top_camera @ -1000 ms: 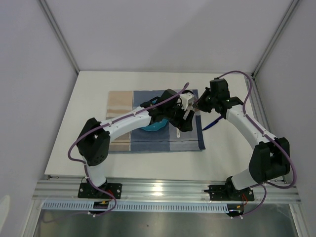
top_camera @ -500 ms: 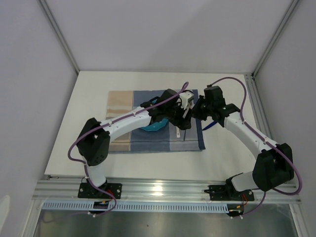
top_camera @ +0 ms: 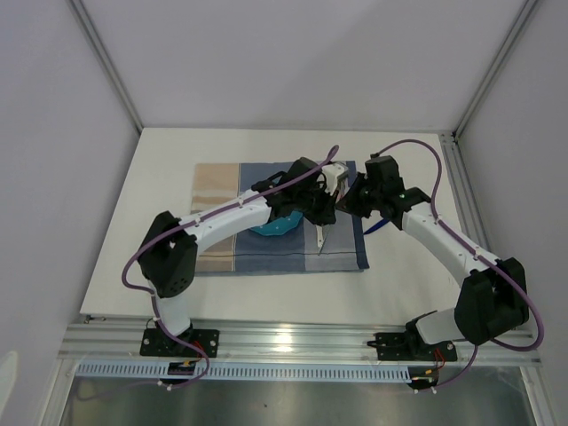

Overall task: Set the dinner table for one person
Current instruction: Place the fork on the napkin.

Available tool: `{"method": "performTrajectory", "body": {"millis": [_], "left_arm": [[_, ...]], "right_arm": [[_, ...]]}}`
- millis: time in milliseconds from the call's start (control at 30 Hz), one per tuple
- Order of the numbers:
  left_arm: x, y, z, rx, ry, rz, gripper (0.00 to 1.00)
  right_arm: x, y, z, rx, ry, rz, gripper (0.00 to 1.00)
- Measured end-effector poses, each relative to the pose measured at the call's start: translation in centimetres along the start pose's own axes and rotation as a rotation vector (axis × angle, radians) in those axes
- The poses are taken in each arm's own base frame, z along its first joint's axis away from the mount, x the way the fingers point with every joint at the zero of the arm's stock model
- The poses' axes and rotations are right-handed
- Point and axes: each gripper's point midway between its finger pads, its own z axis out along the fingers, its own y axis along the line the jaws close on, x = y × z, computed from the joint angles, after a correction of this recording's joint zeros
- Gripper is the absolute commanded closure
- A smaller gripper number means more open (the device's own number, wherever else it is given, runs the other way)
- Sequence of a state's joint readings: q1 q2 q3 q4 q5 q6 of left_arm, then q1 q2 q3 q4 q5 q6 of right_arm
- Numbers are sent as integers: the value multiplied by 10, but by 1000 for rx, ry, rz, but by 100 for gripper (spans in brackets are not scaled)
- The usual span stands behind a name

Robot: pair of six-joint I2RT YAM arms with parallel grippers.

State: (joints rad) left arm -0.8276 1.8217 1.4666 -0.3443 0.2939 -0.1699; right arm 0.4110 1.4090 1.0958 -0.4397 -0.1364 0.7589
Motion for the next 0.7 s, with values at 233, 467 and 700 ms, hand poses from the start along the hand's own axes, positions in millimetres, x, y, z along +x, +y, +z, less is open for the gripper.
{"method": "performTrajectory", "body": {"millis": [233, 467, 700], "left_arm": [[2, 6, -1, -5, 10, 0, 100], [2, 6, -2, -7, 16, 2, 100], [5, 18, -4, -70, 30, 33, 100]], "right_arm": [[-1, 2, -1, -8, -6, -3, 100], [0, 3, -1, -10, -4, -5, 100], [1, 1, -1, 9, -9, -41, 54]]}}
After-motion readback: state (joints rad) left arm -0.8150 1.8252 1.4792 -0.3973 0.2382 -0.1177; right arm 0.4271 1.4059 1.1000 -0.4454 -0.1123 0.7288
